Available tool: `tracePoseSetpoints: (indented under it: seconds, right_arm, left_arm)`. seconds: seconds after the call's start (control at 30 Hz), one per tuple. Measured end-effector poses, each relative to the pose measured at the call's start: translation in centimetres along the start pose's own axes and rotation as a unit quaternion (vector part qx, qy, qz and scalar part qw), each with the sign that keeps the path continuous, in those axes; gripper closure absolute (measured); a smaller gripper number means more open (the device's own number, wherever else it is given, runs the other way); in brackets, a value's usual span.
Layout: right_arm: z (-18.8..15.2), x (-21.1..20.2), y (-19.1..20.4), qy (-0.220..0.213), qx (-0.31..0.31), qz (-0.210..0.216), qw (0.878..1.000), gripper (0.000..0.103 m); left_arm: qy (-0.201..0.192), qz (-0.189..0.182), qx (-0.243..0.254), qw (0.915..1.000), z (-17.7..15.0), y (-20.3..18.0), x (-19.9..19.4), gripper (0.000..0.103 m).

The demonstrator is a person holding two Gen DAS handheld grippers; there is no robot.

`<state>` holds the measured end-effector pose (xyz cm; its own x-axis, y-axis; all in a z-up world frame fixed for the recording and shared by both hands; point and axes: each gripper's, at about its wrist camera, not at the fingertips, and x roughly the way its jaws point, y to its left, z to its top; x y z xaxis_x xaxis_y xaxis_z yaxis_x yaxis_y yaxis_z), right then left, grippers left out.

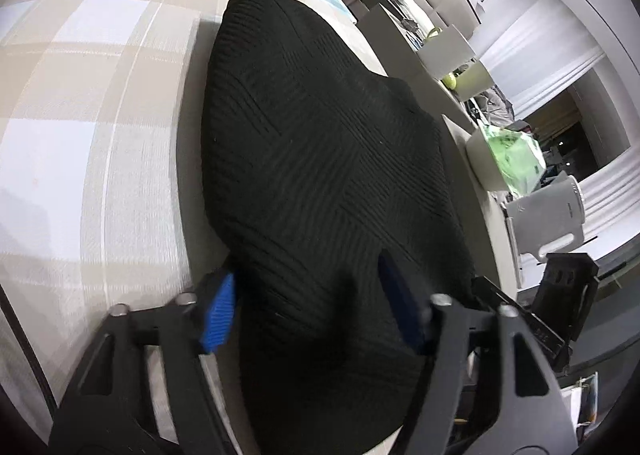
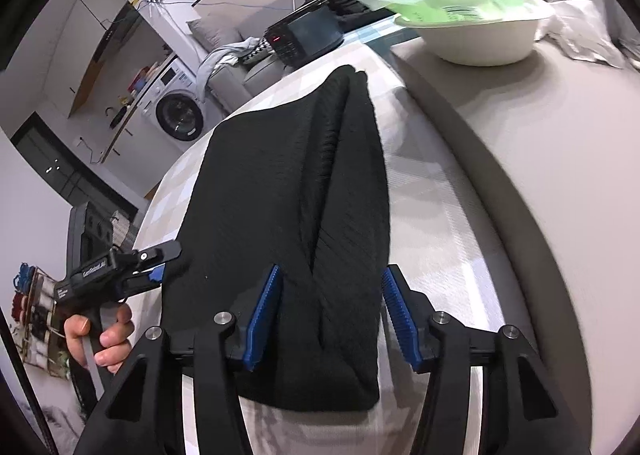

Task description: Fold small clothes

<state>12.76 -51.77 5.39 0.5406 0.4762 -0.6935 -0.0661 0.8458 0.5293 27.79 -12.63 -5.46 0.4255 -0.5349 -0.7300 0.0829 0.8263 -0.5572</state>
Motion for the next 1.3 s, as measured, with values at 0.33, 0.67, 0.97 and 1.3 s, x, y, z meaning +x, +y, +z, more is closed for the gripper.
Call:
tracePoseSetpoints:
  seconds: [0.33,0.67,0.97,1.3]
  right_arm:
    - [2.2,2.9,0.2,0.014,0.007,0.026,1.000,0.054]
    - [2.4,5.6,3.3,0.031,-0.036,0.017,0.999,0.076]
    - [1.1,10.0,10.3,0.060,-0.072,0.072,0.993,0.075]
    - [-0.1,14.0,18.4,0.068,-0.150,0.024,0.986,0.075]
  left_arm:
    - [-0.007,0.032,0.015,0.9994,0.6,0.1,0.5,0.083]
    - [-0.021,0.027,0.010,0.9994,-0.4,1.6,-1.4,0.084]
    - [-0.058,0.073,-0.025,0.9953,-2.6,7.8,-8.3,0.084]
    - [-0.072,0.124,-0.017,0.9895,-3.9,11.8,-12.9,0.082]
